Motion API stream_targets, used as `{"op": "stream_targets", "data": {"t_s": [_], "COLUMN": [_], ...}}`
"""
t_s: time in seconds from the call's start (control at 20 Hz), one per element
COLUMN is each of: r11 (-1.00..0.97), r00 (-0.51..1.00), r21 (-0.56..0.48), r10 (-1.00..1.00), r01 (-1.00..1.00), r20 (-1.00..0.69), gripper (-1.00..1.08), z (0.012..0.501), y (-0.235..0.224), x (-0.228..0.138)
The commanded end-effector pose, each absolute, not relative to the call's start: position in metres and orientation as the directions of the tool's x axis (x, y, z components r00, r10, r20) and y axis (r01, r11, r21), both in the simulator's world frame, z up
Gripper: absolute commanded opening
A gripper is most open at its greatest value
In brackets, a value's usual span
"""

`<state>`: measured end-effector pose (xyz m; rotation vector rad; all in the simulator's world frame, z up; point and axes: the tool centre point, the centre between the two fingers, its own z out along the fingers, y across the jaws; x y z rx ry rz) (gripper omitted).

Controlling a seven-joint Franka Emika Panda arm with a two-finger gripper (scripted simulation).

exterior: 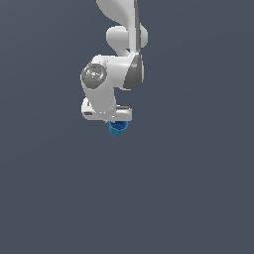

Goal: Pick up the object and move it to a goal position.

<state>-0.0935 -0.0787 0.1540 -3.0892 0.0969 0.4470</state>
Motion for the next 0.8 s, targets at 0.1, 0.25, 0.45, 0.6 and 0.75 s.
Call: {"op": "stream_targets", "data": {"t_s": [0.1,0.25,0.45,0.6,0.75], "r11": [-0.998,-0.998,-0.998,-0.998,-0.998], "r00": [0.958,0.958,0.958,0.958,0.958], "r21": [-0.01,-0.01,-0.01,-0.01,-0.009], "r10": [-0.059,-0.059,-0.059,-0.059,-0.059], "r01": [-0.064,-0.064,-0.064,-0.064,-0.064], "r20": [-0.281,-0.281,-0.281,-0.281,-0.282], "gripper": [-1.0,-1.0,-1.0,-1.0,-1.0], "z": [0.167,0.174,0.181,0.184,0.184], "y": [-0.078,-0.078,-0.078,-0.078,-0.078], "x": [-0.118,-0.131,-0.142,-0.147,-0.149]}}
